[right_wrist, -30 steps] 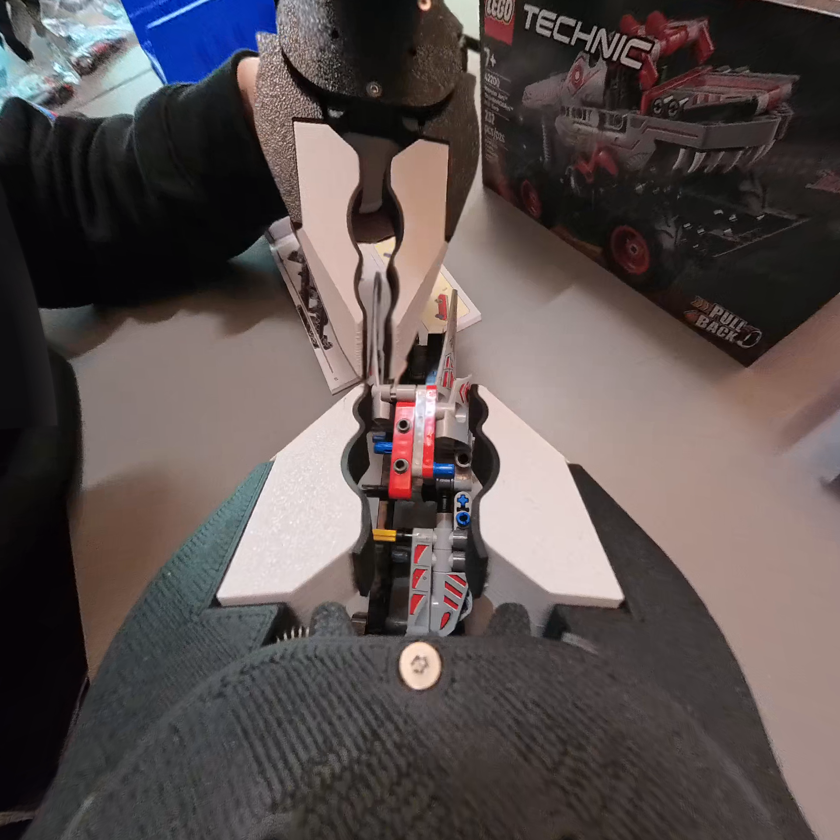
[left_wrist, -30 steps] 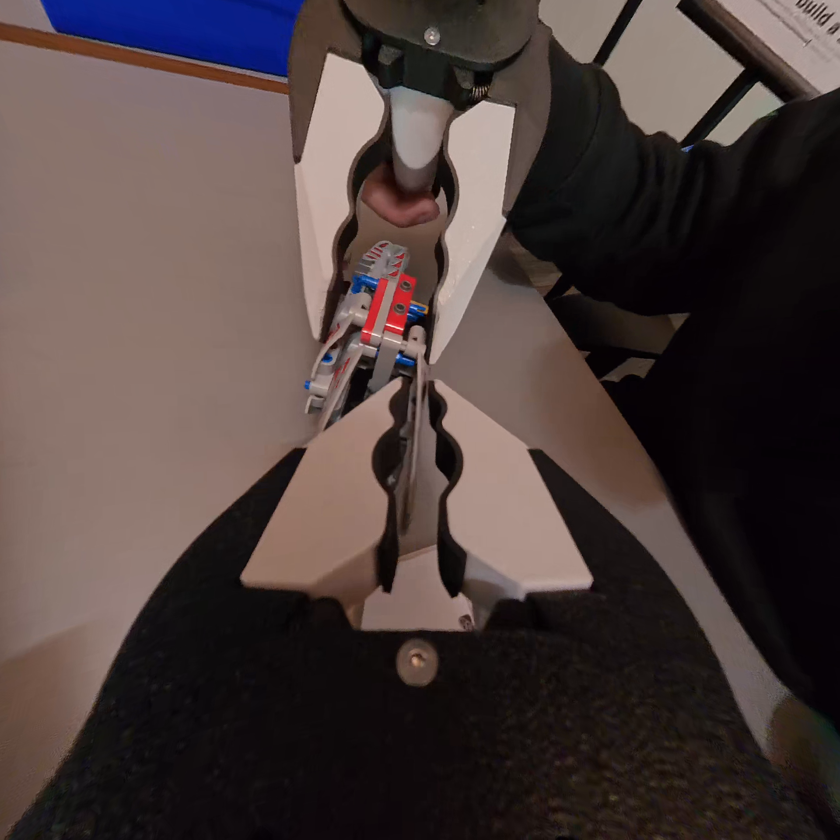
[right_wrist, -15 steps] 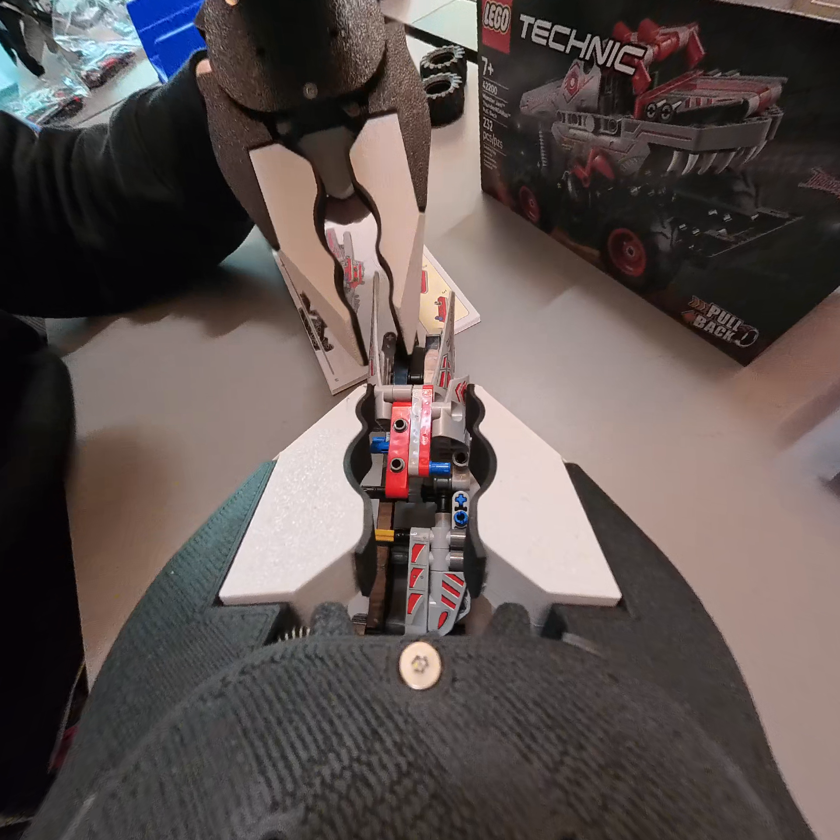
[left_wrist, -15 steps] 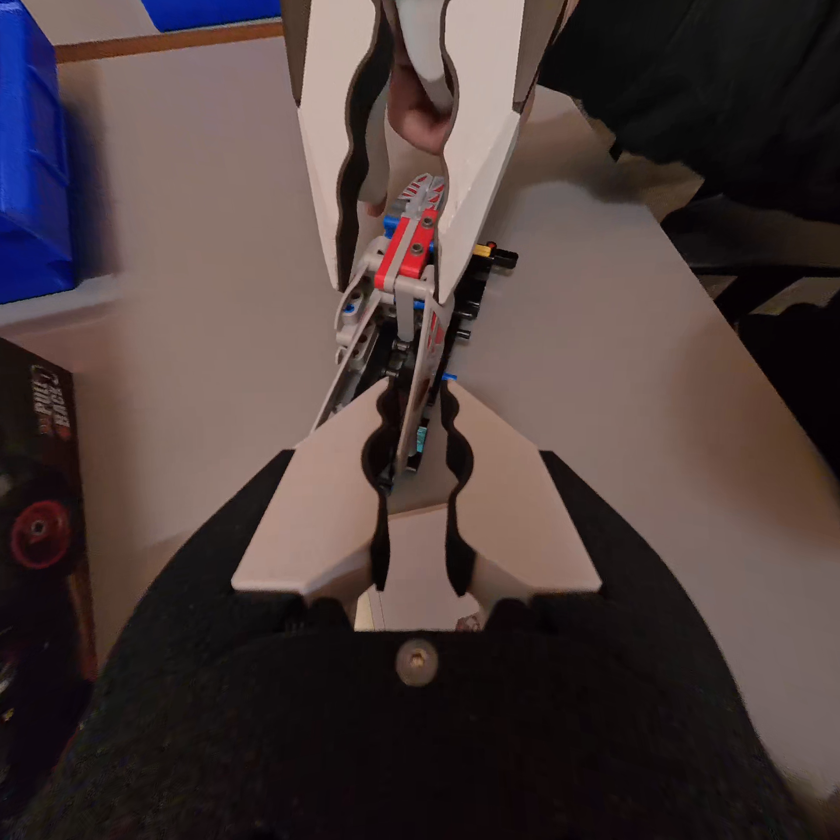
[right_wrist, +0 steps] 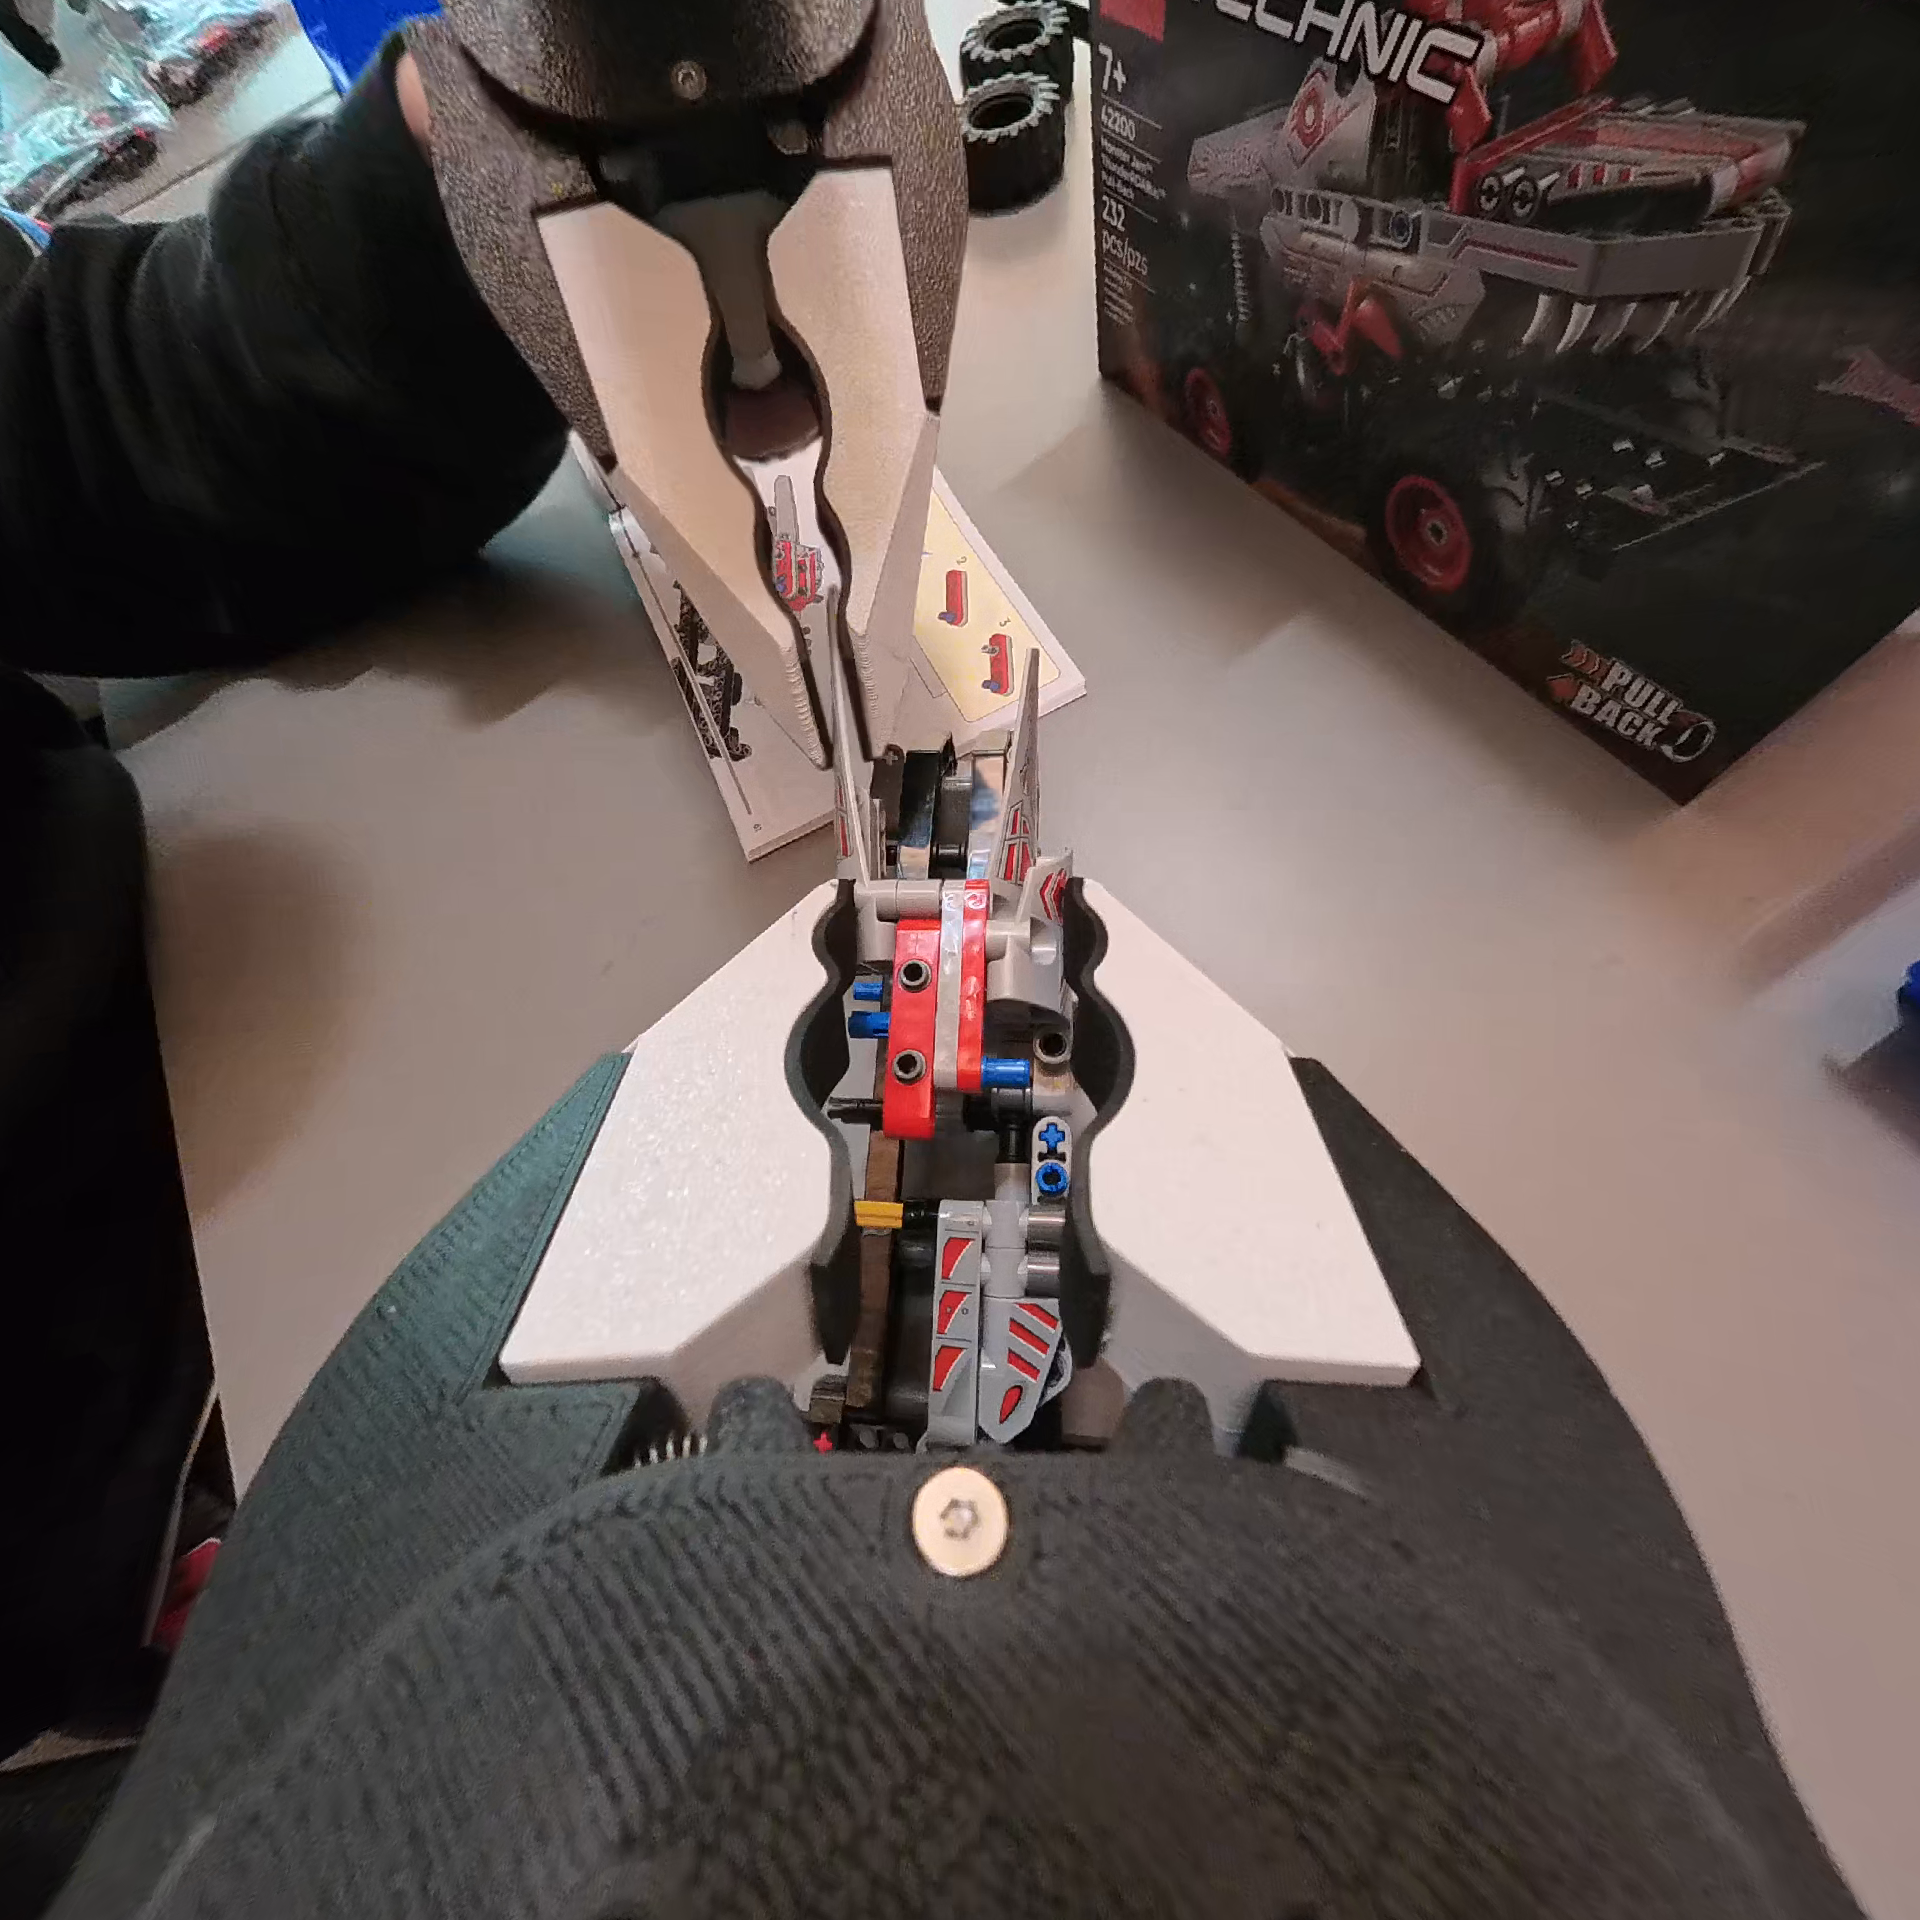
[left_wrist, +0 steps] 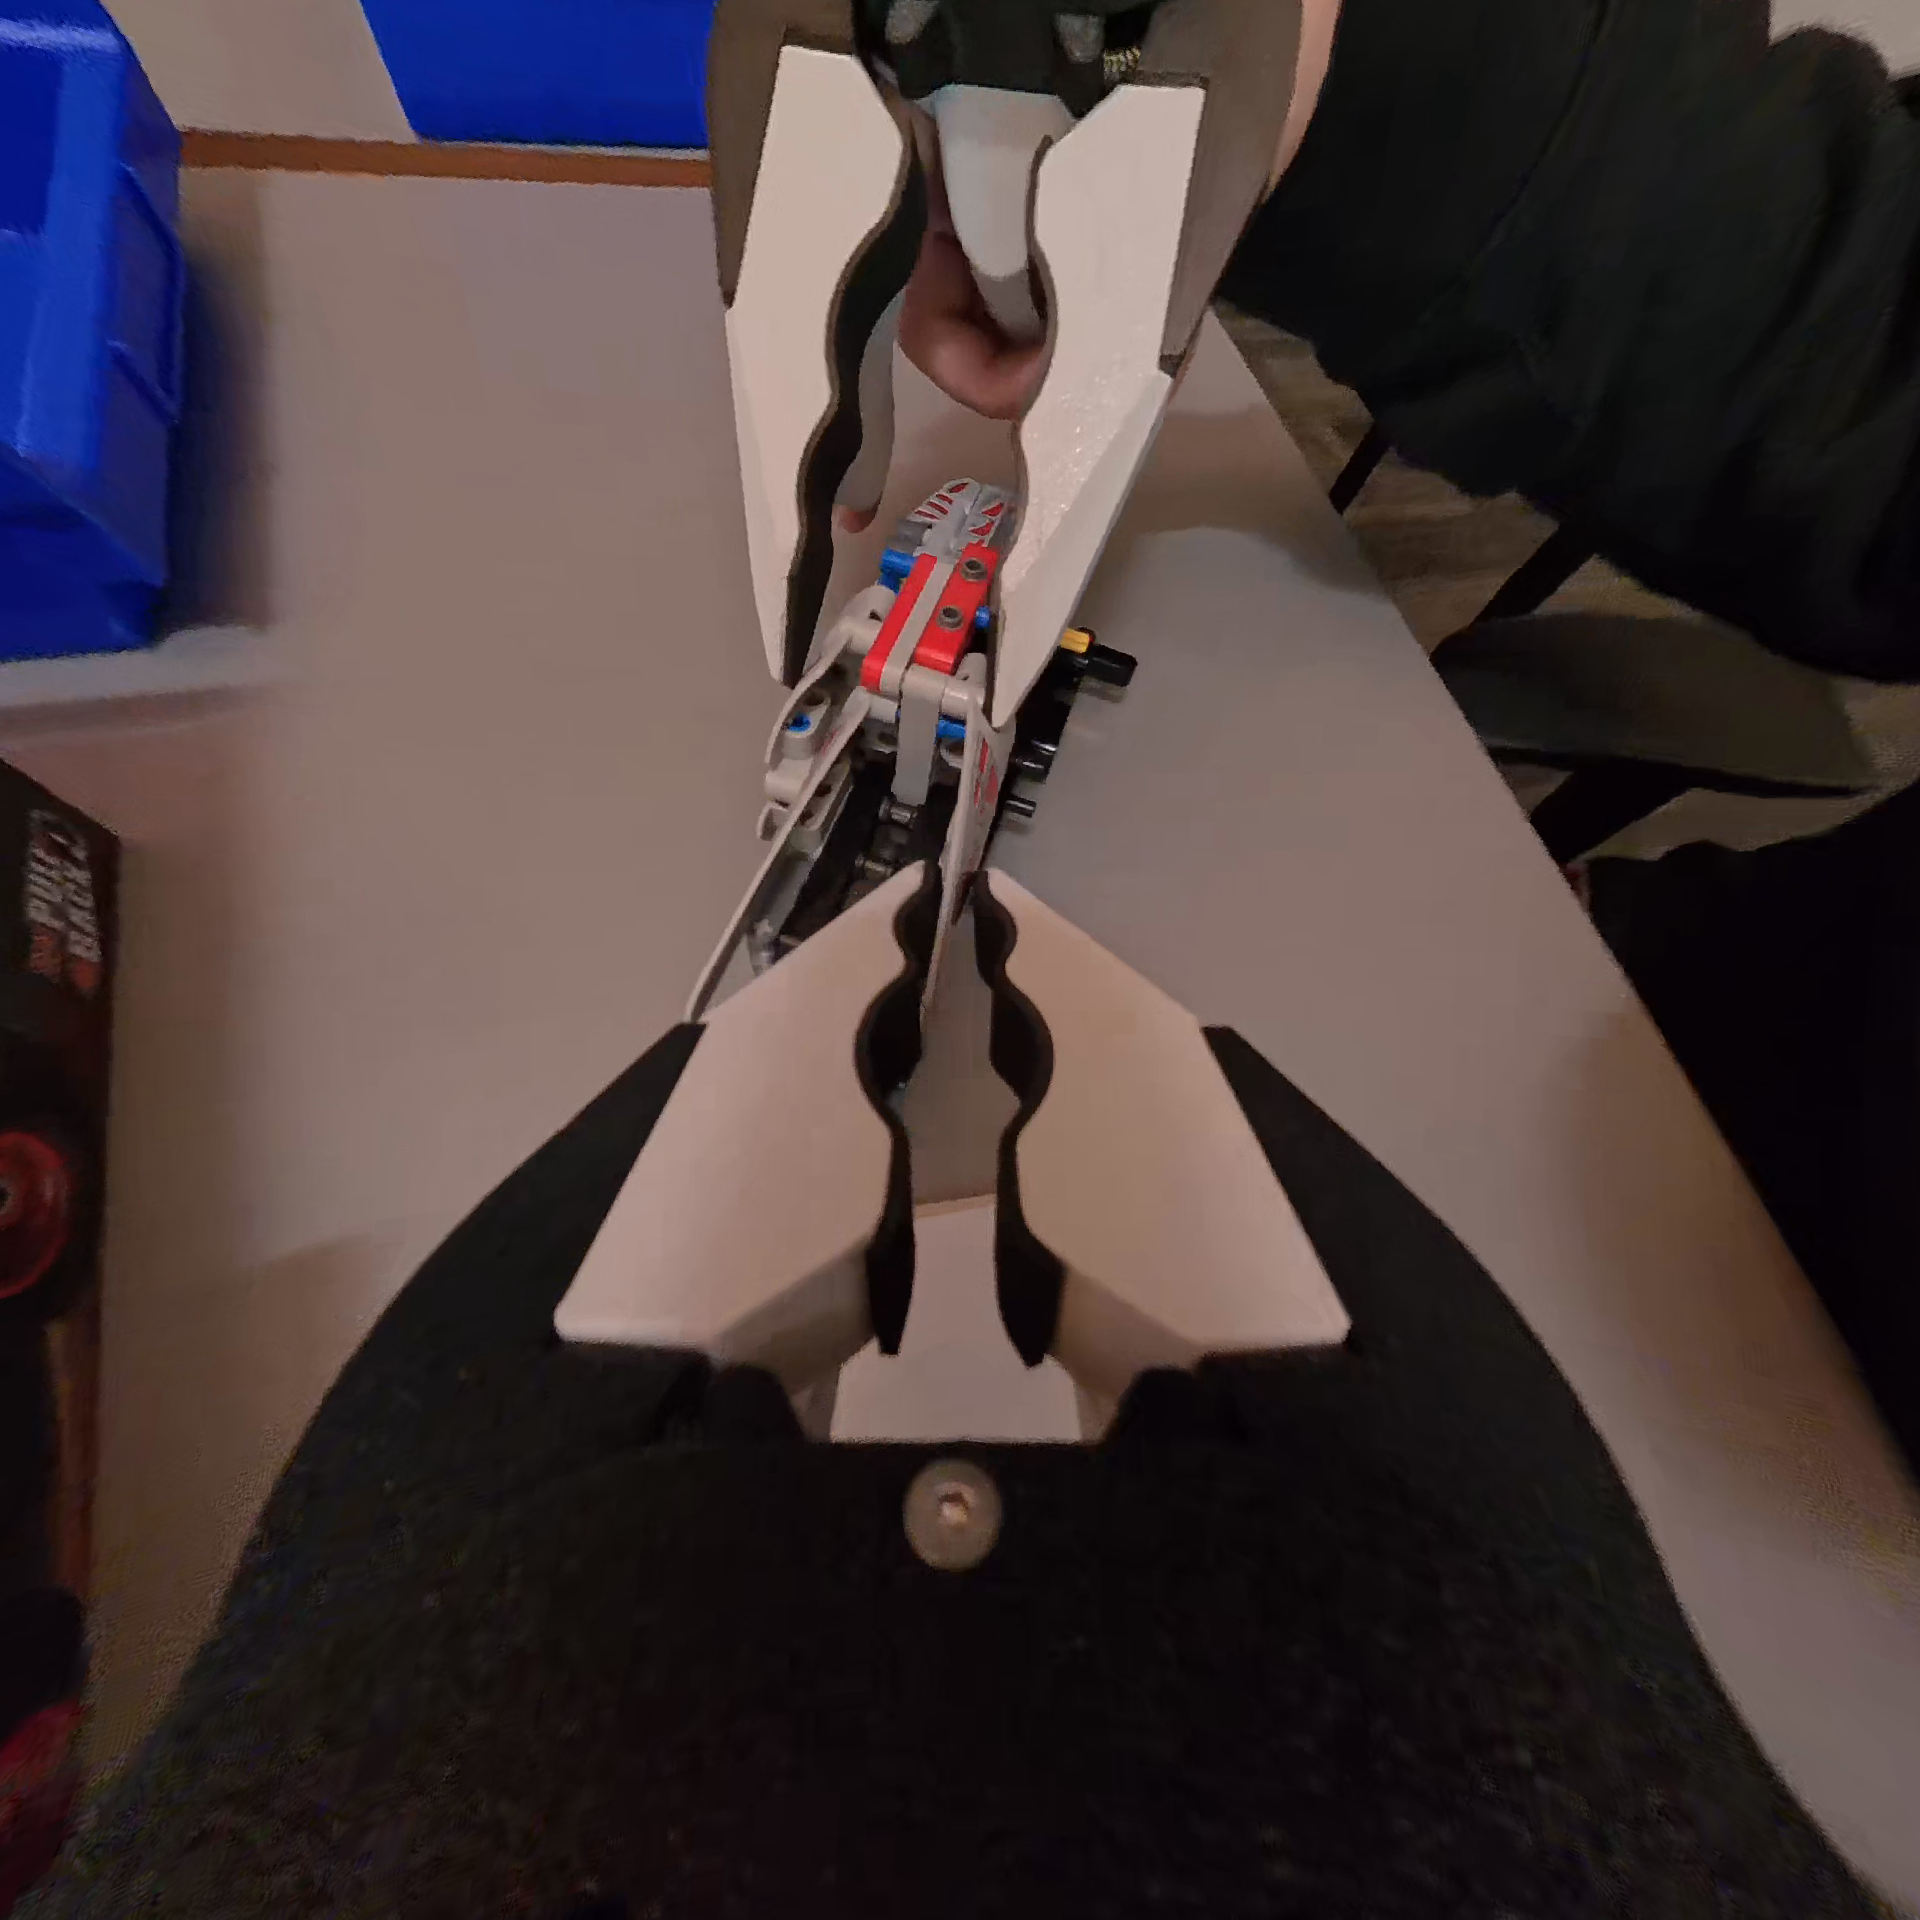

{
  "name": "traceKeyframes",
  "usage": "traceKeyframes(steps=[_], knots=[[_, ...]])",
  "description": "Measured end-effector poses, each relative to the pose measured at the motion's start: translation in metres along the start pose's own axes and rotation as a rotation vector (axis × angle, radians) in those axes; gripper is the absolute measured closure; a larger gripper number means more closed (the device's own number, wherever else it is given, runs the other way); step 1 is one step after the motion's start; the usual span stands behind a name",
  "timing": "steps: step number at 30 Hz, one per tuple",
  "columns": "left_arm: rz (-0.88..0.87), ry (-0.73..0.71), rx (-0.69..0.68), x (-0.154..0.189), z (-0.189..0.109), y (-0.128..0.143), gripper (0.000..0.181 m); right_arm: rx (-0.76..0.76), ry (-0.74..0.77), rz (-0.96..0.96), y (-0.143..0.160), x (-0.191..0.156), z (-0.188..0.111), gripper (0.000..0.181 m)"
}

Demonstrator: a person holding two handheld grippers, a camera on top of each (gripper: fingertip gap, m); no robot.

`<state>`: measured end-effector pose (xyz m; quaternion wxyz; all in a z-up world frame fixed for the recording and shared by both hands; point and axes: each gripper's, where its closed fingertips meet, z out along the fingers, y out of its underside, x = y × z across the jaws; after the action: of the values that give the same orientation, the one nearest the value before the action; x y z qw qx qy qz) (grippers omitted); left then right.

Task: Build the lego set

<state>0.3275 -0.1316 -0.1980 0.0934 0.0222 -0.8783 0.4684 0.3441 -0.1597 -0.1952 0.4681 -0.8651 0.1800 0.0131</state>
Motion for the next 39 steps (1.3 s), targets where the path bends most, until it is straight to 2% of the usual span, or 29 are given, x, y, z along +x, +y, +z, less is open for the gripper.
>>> traceKeyframes(steps=[1,5,12,13,15,18,22,25,27,30,34,39], knots=[[-0.044,0.015,0.002,0.001,0.0,0.0,0.179,0.004,-0.001,0.004,0.0,0.0,0.0,0.142],[-0.162,0.045,0.012,0.003,0.002,-0.002,0.18,0.022,0.008,0.022,0.001,0.002,-0.002,0.142],[-0.143,0.045,0.011,0.006,0.009,-0.002,0.181,0.005,0.046,0.001,0.005,0.005,-0.007,0.134],[-0.145,0.042,0.014,0.006,0.009,-0.003,0.181,-0.007,0.068,0.005,0.005,0.007,-0.008,0.131],[-0.162,0.03,0.026,0.004,0.009,-0.005,0.181,-0.047,0.152,-0.031,0.006,0.01,-0.013,0.114],[-0.188,0.033,0.036,0.005,0.012,-0.006,0.181,-0.124,0.334,-0.202,0.009,0.006,-0.02,0.105],[-0.192,0.061,0.026,0.01,0.017,-0.005,0.18,-0.164,0.575,-0.533,0.005,-0.005,-0.009,0.118],[-0.178,0.059,0.018,0.01,0.017,-0.004,0.174,-0.296,0.74,-0.676,0.018,0.008,-0.008,0.121],[-0.17,0.054,0.037,0.008,0.011,-0.008,0.172,-0.29,0.766,-0.725,0.018,0.01,-0.004,0.131],[-0.153,0.043,0.044,0.004,-0.004,-0.007,0.164,-0.293,0.775,-0.737,0.018,0.01,-0.004,0.131],[-0.132,-0.045,0.03,-0.015,-0.026,0.001,0.162,-0.298,0.793,-0.762,0.019,0.01,-0.004,0.132],[-0.098,0.014,-0.009,-0.005,-0.023,0.01,0.164,-0.294,0.823,-0.784,0.019,0.009,-0.005,0.132]])
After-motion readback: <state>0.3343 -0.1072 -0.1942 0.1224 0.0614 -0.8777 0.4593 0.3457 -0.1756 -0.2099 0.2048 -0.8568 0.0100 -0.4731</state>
